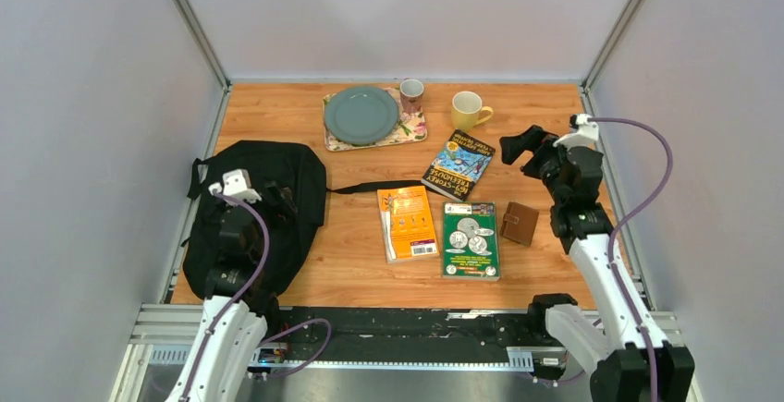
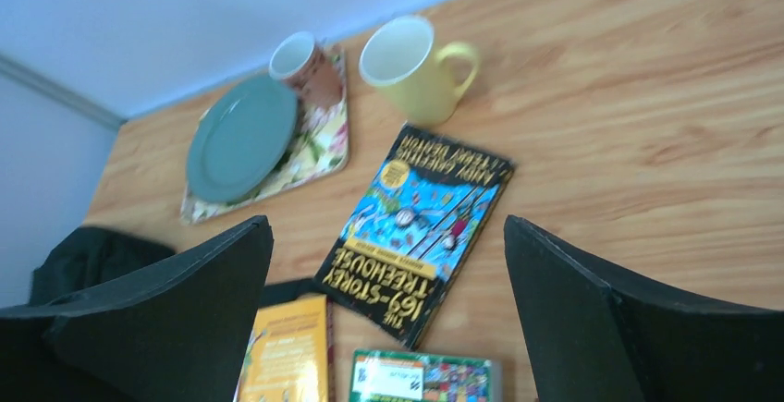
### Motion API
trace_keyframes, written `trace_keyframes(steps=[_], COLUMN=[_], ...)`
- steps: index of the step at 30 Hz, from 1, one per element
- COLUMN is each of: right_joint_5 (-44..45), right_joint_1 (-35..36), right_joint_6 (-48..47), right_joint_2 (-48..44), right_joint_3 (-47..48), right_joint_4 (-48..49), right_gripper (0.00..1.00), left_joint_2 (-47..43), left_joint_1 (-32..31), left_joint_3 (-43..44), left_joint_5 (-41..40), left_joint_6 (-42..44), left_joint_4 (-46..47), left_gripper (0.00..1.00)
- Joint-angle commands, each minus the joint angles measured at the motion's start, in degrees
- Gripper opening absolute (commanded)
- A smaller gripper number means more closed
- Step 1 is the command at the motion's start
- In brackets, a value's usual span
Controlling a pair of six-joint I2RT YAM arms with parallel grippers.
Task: Pack the student bag
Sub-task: Move the book to the center of the board.
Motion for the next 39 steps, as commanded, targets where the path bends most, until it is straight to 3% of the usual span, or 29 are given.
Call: trace_keyframes(steps=[1, 4, 6, 9, 16, 18, 22, 33, 39], right_joint_5=[-17.23, -13.53, -9.2, -3.76, 8.38, 9.18, 8.48, 10.06, 11.81], right_joint_1=[0.77, 7.41, 12.35, 19.04, 33.62, 35.31, 40.75, 56.14, 55.45], right_joint_6=[7.06, 6.98, 3.73, 2.92, 4.5, 7.92, 12.41, 20.15, 22.53], right_joint_2=[6.1, 7.87, 9.36, 14.35, 24.46, 30.35, 37.57, 58.48, 62.19], right_joint_3=[2.83, 1.43, 1.33, 6.51, 15.74, 21.89, 25.15, 36.67, 34.04], right_joint_4=[-4.17, -4.28, -3.4, -9.87, -10.86, -15.25, -11.84, -13.42, -15.7], right_gripper=[1.0, 1.0, 1.0, 1.0, 1.0, 1.0, 1.0, 0.98, 0.99], left_joint_2=[2.67, 4.17, 4.7, 4.26, 2.68, 2.5, 3.29, 1.19, 1.45], left_joint_1=[0.27, 0.27, 0.27, 0.27, 0.27, 0.18, 0.27, 0.27, 0.27], left_joint_3=[7.72, 14.14, 16.96, 14.86, 10.55, 9.59, 10.55, 10.37, 10.29], left_joint_5=[-1.96, 3.47, 8.19, 11.65, 11.66, 12.8, 9.91, 3.66, 4.01], left_joint_6=[-2.15, -1.8, 4.23, 8.38, 8.93, 8.66, 7.96, 8.4, 8.22], left_joint_4=[-10.5, -18.41, -21.67, -22.65, -23.09, -22.91, -25.02, -25.55, -25.64], left_gripper=[0.95, 0.95, 0.95, 0.99, 0.99, 0.99, 0.99, 0.98, 0.98])
